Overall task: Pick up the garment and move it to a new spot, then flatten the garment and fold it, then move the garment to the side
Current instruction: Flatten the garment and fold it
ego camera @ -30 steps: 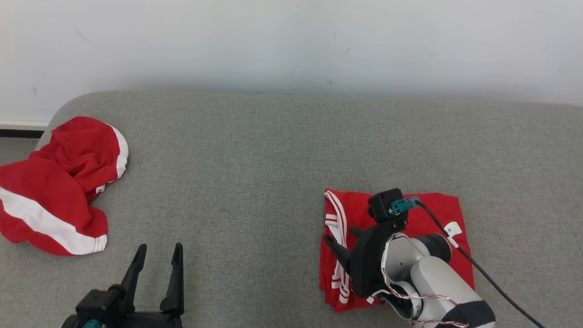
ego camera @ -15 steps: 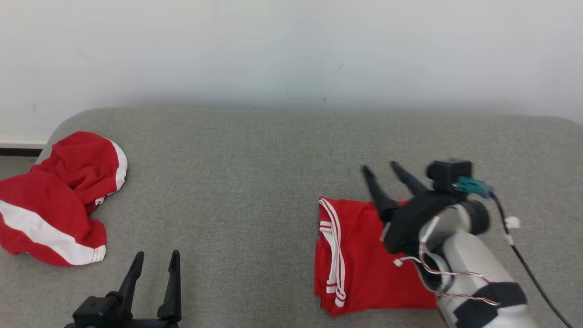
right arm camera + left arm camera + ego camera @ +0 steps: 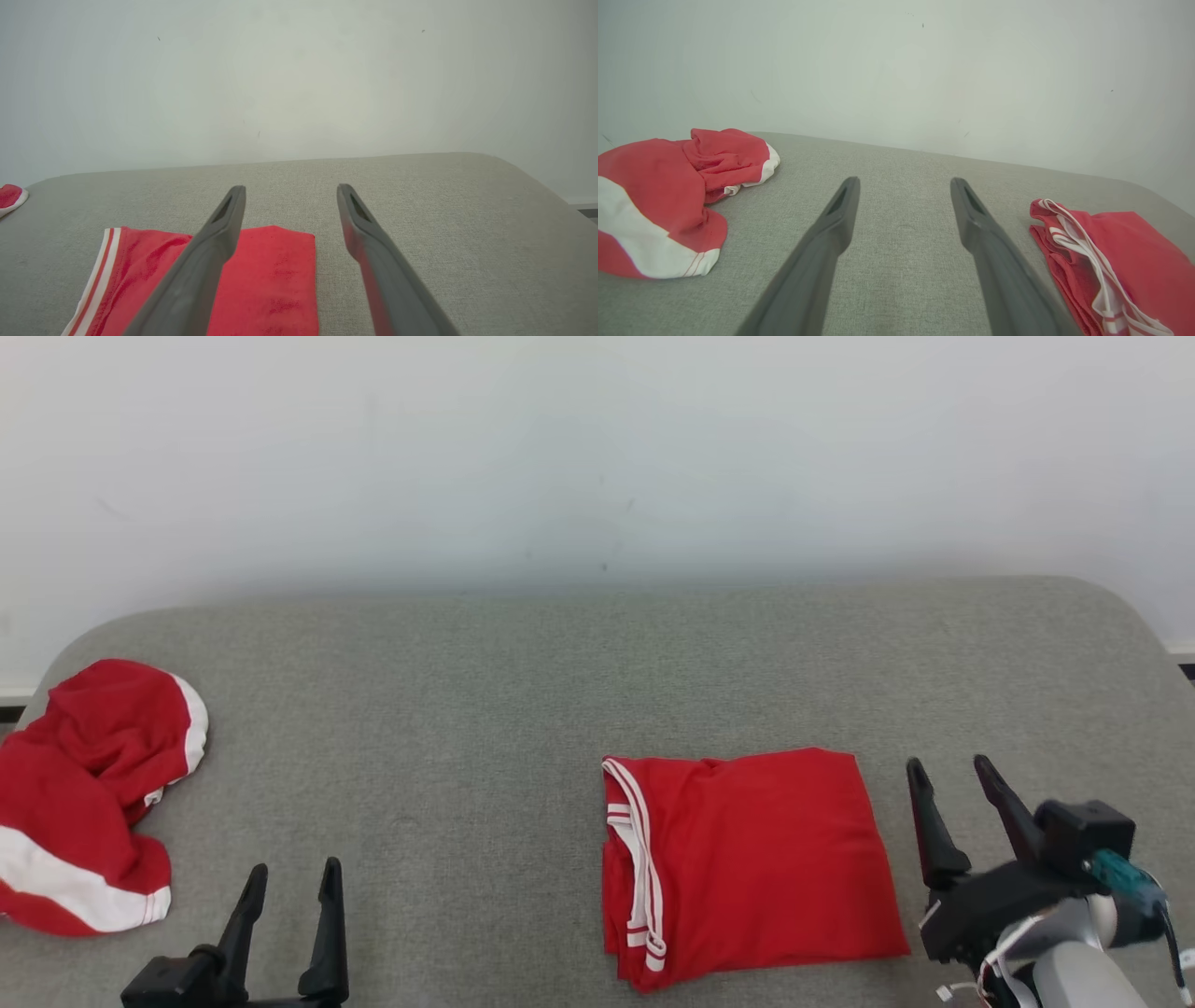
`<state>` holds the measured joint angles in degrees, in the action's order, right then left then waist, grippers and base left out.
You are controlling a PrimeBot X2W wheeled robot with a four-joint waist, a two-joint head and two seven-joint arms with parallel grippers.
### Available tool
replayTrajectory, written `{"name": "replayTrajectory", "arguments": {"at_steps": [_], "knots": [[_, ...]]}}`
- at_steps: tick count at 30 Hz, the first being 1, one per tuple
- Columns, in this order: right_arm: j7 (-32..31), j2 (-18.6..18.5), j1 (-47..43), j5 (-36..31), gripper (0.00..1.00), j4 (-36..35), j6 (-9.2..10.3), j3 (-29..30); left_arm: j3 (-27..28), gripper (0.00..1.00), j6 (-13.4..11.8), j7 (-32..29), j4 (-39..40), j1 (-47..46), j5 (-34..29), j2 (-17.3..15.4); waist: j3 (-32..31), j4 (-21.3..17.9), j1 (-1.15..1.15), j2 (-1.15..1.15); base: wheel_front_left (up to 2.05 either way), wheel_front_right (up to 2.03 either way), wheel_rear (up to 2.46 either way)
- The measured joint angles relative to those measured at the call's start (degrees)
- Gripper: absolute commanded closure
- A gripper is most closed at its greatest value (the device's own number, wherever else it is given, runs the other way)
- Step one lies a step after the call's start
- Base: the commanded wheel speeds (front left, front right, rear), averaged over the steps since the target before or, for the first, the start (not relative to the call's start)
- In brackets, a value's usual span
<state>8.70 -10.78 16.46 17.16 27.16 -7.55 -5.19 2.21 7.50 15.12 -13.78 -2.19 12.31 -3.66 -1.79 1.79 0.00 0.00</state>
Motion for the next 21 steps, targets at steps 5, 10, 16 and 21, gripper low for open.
{"name": "replayTrajectory", "arguments": {"at_steps": [5, 10, 16, 21], "knots": [[1.7, -1.1, -3.8, -1.5, 0.00, -1.3, -0.01, 1.5, 1.2, 0.00, 0.0, 0.0, -0.1, 0.2, 0.1, 0.1, -1.0, -1.5, 0.00, 0.00, 0.00, 0.00, 0.00], [2.7, -1.4, -6.0, -2.4, 0.00, -1.6, 0.00, 2.2, 2.1, 0.00, 0.0, 0.0, -0.1, 0.4, 0.0, 0.2, -2.1, -2.6, 0.00, 0.00, 0.00, 0.00, 0.00], [3.9, -0.2, -8.1, -3.6, 0.00, -1.8, 0.00, 4.2, 2.8, 0.00, 0.0, 0.0, -0.9, 1.3, 0.4, 0.3, -3.2, -3.6, 0.00, 0.00, 0.00, 0.00, 0.00], [4.4, 1.1, -9.2, -3.9, 0.00, -2.2, 0.00, 5.0, 3.3, 0.00, 0.0, 0.0, -1.8, 1.9, 0.4, 0.5, -3.6, -4.2, 0.00, 0.00, 0.00, 0.00, 0.00]]}}
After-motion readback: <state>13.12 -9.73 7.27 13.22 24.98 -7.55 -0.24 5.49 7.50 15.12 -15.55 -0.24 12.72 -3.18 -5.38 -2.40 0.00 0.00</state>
